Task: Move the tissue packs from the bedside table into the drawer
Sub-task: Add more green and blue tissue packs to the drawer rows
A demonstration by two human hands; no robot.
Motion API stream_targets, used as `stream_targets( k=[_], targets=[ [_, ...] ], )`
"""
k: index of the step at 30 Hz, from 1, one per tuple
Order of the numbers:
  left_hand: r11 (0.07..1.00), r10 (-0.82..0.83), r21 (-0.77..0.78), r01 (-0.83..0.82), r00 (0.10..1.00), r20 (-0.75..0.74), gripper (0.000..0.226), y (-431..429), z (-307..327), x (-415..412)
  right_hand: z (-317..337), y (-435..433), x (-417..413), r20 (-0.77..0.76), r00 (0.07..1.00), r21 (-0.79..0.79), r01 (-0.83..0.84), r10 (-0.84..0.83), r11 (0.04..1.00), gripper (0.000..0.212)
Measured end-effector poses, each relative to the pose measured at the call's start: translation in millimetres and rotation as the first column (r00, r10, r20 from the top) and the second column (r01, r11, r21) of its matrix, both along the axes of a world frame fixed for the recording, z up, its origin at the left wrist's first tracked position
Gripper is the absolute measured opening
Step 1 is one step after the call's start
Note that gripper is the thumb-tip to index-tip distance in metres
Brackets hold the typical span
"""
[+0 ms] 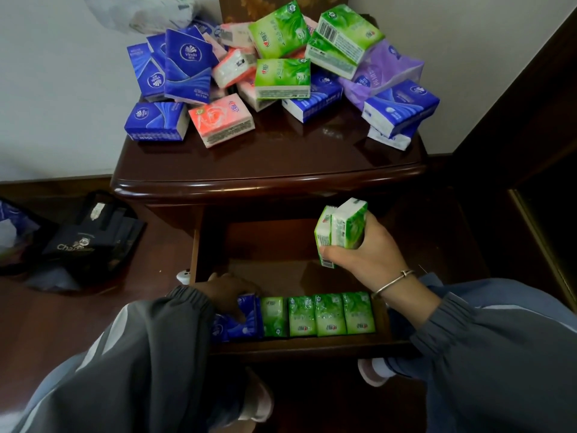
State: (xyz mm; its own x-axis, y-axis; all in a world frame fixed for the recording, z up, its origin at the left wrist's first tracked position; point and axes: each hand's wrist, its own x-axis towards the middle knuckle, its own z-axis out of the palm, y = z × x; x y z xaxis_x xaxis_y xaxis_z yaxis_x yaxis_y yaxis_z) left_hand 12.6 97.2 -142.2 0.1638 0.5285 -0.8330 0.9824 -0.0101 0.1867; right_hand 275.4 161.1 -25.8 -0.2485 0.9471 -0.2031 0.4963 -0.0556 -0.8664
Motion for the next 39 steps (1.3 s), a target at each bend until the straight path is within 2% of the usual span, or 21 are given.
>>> stream_targets(
  k=[2,6,11,14,17,21,23,26,31,33,35,36,37,38,39],
  targets=[
    [0.998,0.043,-0.038,-0.041,0.998,0.049,0.071,4,2,-1,-1,-1,-1,0.012,1.0,-0.004,-0.007,0.007,1.0,0.049],
    [0.967,0.251,-0.081,-0.24,0.95,0.186,0.059,12,13,-11,-3,-2,-2,0.03,0.999,-0.008,-0.015,0.015,1.0,0.049],
    [0.935,0.348,-0.131,-0.328,0.921,0.174,0.057,17,19,-10,-4,-2,-4,0.038,0.999,-0.015,-0.018,0.019,1.0,0.05],
    [0.946,0.297,-0.158,-0.283,0.952,0.075,0.061,15,11,6,-4,-2,-6,0.042,0.999,-0.019,-0.025,0.026,1.0,0.051],
    [0.97,0.17,-0.18,-0.166,0.985,0.006,0.07,11,3,18,-6,-2,-7,0.044,0.999,-0.014,-0.024,0.025,1.0,0.051],
    [0.999,0.018,-0.037,-0.022,0.995,-0.1,0.079,8,3,24,-7,-1,-6,0.034,0.999,-0.014,-0.022,0.022,1.0,0.048],
    [0.999,0.042,0.025,-0.041,0.996,-0.072,0.081,7,4,22,-7,-1,-7,0.036,0.999,-0.015,-0.026,0.026,1.0,0.048],
    [0.998,0.064,-0.005,-0.064,0.998,0.011,0.074,3,3,19,-10,-1,-8,0.056,0.998,-0.031,-0.034,0.035,0.999,0.047],
    [1.0,-0.013,-0.025,0.011,0.998,-0.057,0.072,-5,1,27,-17,-3,-8,0.161,0.982,-0.121,-0.085,0.104,0.989,0.051],
    [1.0,0.014,-0.014,-0.015,0.998,-0.058,0.067,-8,5,28,-23,-4,-9,0.217,0.967,-0.17,-0.098,0.134,0.981,0.052],
    [0.99,0.126,0.069,-0.127,0.992,0.015,0.05,-8,13,33,-28,-5,-10,0.247,0.958,-0.222,-0.088,0.144,0.971,0.051],
    [0.956,0.241,0.146,-0.256,0.964,0.115,0.041,-8,20,38,-31,-6,-10,0.25,0.957,-0.25,-0.08,0.144,0.965,0.049],
    [0.879,0.379,0.197,-0.434,0.887,0.262,0.035,-7,29,45,-34,-7,-10,0.237,0.961,-0.282,-0.075,0.145,0.956,0.049],
    [0.741,0.54,0.153,-0.654,0.716,0.442,0.032,-5,40,52,-36,-9,-11,0.206,0.968,-0.319,-0.074,0.146,0.945,0.049],
    [0.576,0.667,-0.017,-0.817,0.458,0.588,0.031,-3,52,60,-37,-11,-12,0.166,0.976,-0.356,-0.077,0.144,0.931,0.048]
  ],
)
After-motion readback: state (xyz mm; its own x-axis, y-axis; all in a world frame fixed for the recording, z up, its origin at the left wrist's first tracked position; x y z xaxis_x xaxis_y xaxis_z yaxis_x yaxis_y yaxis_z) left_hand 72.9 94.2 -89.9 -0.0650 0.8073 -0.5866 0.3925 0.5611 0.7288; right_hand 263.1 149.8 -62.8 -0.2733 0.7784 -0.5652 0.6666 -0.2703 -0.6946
